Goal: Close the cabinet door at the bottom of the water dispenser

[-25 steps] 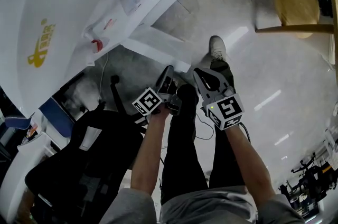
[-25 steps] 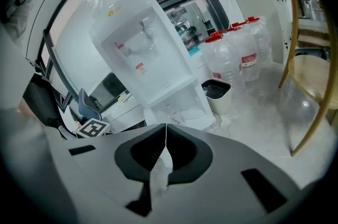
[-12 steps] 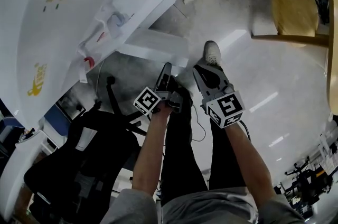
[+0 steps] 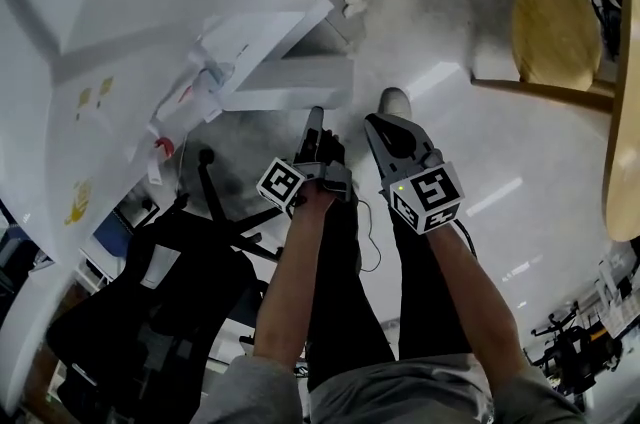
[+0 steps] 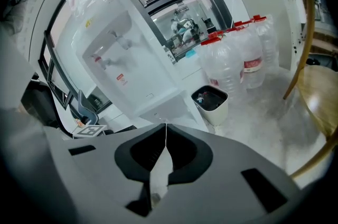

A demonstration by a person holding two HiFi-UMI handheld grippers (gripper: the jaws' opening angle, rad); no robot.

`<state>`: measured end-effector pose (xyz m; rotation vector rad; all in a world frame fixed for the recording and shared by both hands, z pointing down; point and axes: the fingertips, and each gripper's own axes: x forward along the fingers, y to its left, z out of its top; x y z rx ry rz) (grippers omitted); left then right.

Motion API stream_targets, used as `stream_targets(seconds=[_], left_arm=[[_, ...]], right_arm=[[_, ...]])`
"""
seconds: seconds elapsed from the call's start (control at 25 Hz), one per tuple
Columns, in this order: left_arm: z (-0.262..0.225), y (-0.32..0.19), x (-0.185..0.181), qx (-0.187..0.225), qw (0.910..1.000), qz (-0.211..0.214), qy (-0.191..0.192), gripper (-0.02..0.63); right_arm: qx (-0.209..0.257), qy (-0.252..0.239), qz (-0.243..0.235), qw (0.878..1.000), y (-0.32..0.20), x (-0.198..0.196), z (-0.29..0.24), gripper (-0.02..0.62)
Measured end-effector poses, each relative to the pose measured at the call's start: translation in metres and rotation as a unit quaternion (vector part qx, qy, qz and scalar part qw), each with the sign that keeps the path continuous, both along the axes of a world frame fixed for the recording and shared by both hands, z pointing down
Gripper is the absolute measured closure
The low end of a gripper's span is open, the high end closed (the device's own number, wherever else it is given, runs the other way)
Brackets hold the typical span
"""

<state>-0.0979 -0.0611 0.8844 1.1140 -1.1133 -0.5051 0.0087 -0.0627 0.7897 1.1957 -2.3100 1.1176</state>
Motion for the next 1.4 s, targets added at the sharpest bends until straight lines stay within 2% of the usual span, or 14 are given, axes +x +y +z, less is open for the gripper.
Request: stream_targets(seconds=[0.24,0.4,0.52,0.6,0.64,0.8,0.88,0.96,1.12,1.4], left_arm=[[-0.002,-0.03,0.007,0.019,0.9997,-0.015,-0.001,0.557],[-0.007,-0.045,0.014,0.041,0.9989,0.012,-0.021,0.544],[-0.006,-0.055,0.016,0.05,0.9966,0.042,-0.051,0.545],[-0.003,-0.059,0.015,0.055,0.9903,0.082,-0.098,0.545],[-0.001,-0.061,0.015,0.057,0.9843,0.107,-0.128,0.545],[0.001,-0.072,0.015,0.071,0.9507,0.198,-0.228,0.545],[0.004,-0.079,0.014,0.069,0.9348,0.223,-0.268,0.562],[0.006,-0.086,0.012,0.067,0.9246,0.229,-0.297,0.588],[0.008,-0.1,0.009,0.067,0.9172,0.22,-0.326,0.598],[0.008,-0.12,0.004,0.063,0.9243,0.175,-0.333,0.6]], right_arm=[[-0.002,0.001,-0.01,1.0,-0.016,0.009,0.003,0.583],[-0.005,0.002,-0.012,1.0,-0.025,0.018,0.004,0.583],[-0.006,0.003,-0.012,1.0,-0.032,0.021,0.006,0.583],[-0.008,0.002,-0.011,1.0,-0.036,0.024,0.007,0.583],[-0.009,0.002,-0.011,1.0,-0.037,0.025,0.007,0.583],[-0.014,0.004,-0.01,1.0,-0.043,0.03,0.01,0.583],[-0.016,0.004,-0.007,1.0,-0.046,0.032,0.011,0.583],[-0.017,0.004,-0.005,1.0,-0.05,0.033,0.013,0.583],[-0.018,0.004,-0.002,1.0,-0.058,0.033,0.015,0.583],[-0.019,0.001,0.005,1.0,-0.07,0.034,0.017,0.583]])
